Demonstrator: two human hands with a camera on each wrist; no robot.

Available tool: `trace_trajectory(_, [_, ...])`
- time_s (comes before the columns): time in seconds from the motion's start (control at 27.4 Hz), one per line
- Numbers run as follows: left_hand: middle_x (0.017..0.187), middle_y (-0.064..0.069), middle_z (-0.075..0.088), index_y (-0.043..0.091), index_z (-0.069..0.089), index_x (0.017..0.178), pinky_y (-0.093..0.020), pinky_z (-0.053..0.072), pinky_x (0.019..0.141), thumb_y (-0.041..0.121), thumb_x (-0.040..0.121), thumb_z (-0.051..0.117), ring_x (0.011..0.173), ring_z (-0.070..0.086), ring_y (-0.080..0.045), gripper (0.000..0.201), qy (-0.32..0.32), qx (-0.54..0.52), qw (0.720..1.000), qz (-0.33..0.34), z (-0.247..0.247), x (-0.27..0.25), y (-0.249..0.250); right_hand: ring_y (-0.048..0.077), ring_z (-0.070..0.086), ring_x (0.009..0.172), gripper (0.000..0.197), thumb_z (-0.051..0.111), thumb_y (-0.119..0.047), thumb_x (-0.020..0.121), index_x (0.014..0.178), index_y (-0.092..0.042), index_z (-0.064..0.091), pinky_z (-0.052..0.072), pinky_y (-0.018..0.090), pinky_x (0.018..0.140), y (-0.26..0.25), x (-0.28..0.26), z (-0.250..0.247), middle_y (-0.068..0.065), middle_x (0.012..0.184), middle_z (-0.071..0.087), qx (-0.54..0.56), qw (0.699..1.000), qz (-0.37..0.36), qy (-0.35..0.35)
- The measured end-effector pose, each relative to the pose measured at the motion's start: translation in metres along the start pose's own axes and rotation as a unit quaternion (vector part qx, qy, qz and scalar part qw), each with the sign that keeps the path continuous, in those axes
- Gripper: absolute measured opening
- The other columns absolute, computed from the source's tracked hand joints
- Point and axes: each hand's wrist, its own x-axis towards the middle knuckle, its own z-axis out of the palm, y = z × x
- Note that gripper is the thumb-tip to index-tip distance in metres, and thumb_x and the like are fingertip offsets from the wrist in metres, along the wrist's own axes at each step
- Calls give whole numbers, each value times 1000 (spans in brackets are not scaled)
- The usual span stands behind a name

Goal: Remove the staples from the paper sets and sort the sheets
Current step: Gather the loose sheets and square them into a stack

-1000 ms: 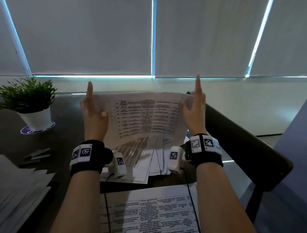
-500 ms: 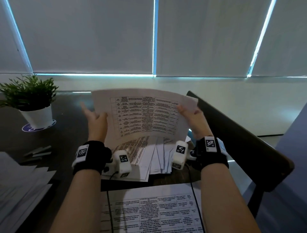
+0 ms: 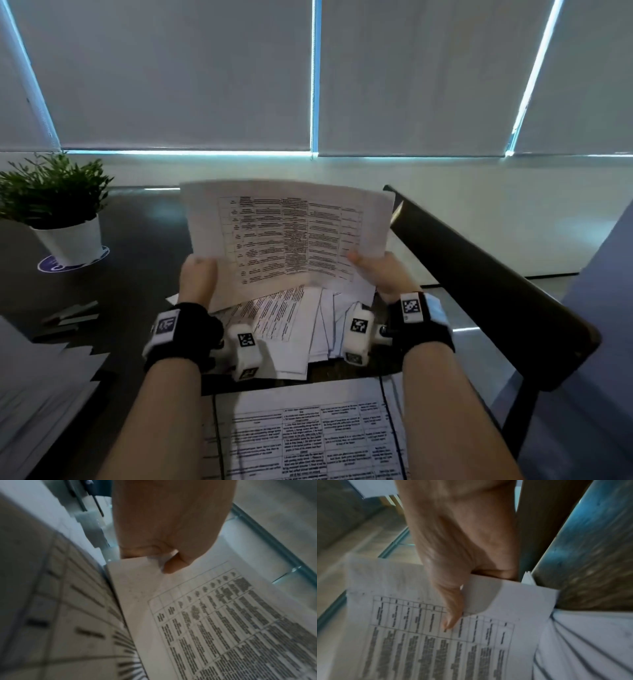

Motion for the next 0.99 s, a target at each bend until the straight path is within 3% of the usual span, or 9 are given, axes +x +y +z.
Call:
trace_trajectory(0.11, [102,-20,57,3,50,100,-41,45,79,11,80,47,103,57,-36,22,14,-1,999,43,-1,-2,12,21,69,98,38,74,-27,87,119,-10,63,57,31,78,-14,0,1,4,110,71,76,996,-31,23])
trace_trajectory(0.18, [93,-14,50,7,43,93,-37,42,73,7,85,46,91,53,-34,9,41,20,993,109,-5,-7,37,24,70,96,18,73,-23,87,102,-16,65,58,39,86,-36,-3,0,5,103,73,118,989,-59,61])
trace_trajectory(0.26, [96,-13,47,5,44,99,-27,32,61,3,90,40,86,45,-26,10,68,36,985,155,-10,-16,62,22,70,93,10,73,-24,88,93,-23,64,57,39,84,-53,-8,-4,1,97,73,120,984,-90,94])
trace_trajectory(0.37, [105,-23,52,-4,47,103,-31,38,65,2,93,33,94,49,-32,18,95,54,980,166,-19,-23,90,17,71,93,27,75,-28,85,109,-18,67,58,35,81,-68,-20,-18,-1,103,74,117,978,-126,116])
trace_trajectory(0.48, [106,-32,58,-14,55,101,-37,35,72,0,92,38,101,55,-41,23,30,155,974,165,-33,-30,105,21,69,100,46,80,-32,77,115,-11,64,56,40,88,-68,-34,-33,2,111,72,75,981,-101,146])
trace_trajectory(0.55, [97,-35,60,-17,59,94,-37,34,70,-4,90,44,95,59,-42,21,-8,222,961,166,-45,-52,109,27,64,106,39,74,-25,84,116,-4,61,52,47,96,-68,-51,-40,10,116,68,27,984,-62,162])
trace_trajectory(0.69, [108,-36,60,-19,58,100,-43,43,83,-3,89,49,103,57,-45,21,-58,313,944,88,-79,-107,88,32,60,111,32,58,-18,97,122,1,58,47,48,101,-56,-103,-50,17,122,64,-56,994,45,82])
trace_trajectory(0.8, [109,-30,62,-15,59,105,-36,43,78,0,86,57,105,59,-41,24,-71,380,920,59,-100,-156,71,31,61,110,32,58,-16,98,123,4,58,48,45,100,-46,-146,-56,18,124,64,-120,989,85,18])
trace_trajectory(0.99, [117,-27,60,-11,58,116,-32,43,80,0,94,46,109,59,-36,28,-77,428,900,22,-125,-220,41,30,60,114,37,60,-22,97,128,-1,57,48,43,101,-32,-211,-66,14,126,63,-238,962,124,-49])
